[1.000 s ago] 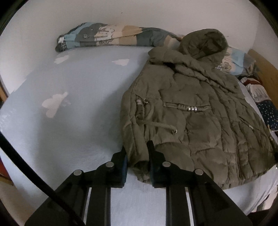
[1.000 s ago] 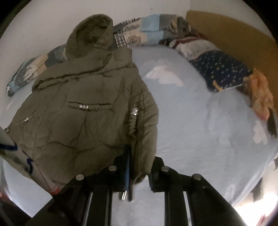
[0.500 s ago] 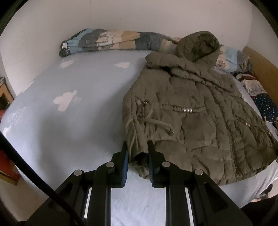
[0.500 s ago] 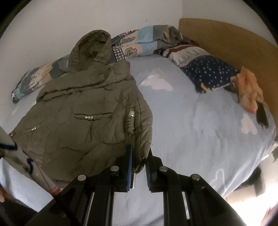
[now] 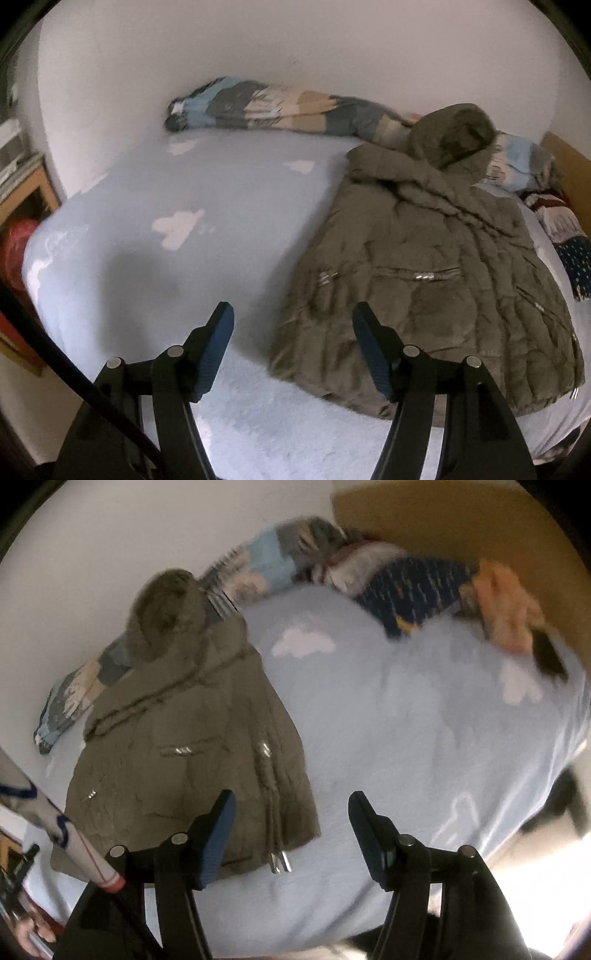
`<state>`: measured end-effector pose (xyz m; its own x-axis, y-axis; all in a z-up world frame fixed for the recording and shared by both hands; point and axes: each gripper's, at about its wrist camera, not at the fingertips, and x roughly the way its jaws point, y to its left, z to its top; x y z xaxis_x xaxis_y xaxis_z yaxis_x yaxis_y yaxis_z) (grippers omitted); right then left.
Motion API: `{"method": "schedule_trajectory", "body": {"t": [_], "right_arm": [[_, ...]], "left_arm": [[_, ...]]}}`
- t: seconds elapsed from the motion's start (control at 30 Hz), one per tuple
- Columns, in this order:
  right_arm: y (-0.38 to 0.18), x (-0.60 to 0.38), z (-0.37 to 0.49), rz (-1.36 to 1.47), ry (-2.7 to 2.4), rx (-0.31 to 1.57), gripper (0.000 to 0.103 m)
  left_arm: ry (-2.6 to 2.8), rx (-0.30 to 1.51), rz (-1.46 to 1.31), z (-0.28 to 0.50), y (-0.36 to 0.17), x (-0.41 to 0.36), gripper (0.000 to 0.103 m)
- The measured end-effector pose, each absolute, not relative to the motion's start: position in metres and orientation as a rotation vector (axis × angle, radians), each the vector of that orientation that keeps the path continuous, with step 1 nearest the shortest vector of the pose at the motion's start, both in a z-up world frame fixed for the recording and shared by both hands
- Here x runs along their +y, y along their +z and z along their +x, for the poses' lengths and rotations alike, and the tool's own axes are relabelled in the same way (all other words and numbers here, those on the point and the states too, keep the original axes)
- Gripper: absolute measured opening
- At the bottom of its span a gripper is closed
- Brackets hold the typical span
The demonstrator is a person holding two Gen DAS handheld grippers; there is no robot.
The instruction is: Fold large clothes
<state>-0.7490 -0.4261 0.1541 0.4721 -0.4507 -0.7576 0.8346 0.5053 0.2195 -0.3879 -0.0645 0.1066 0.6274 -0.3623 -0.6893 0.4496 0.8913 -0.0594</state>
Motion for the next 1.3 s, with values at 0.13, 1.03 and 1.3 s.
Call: {"method": "schedule_trajectory", "body": {"t": [0.13, 1.03, 1.3], "right_arm": [[0.207, -0.388, -0.733, 0.373, -0.87, 0.557, 0.082], [0.169, -0.453, -0.541, 0.407, -0.609, 0.846, 0.053], [0.077, -0.497, -0.515, 0.579, -0.662, 1.131, 0.046]], "left_arm": [[-0.538, 0.675, 0.179, -0.408, 0.117, -0.085, 0.066], [-0.706, 0.742, 0.452, -0.377, 0.105, -0.259, 0.073], [-0.701, 1.056, 0.408, -0.326, 0.048, -0.294, 0.072]]}}
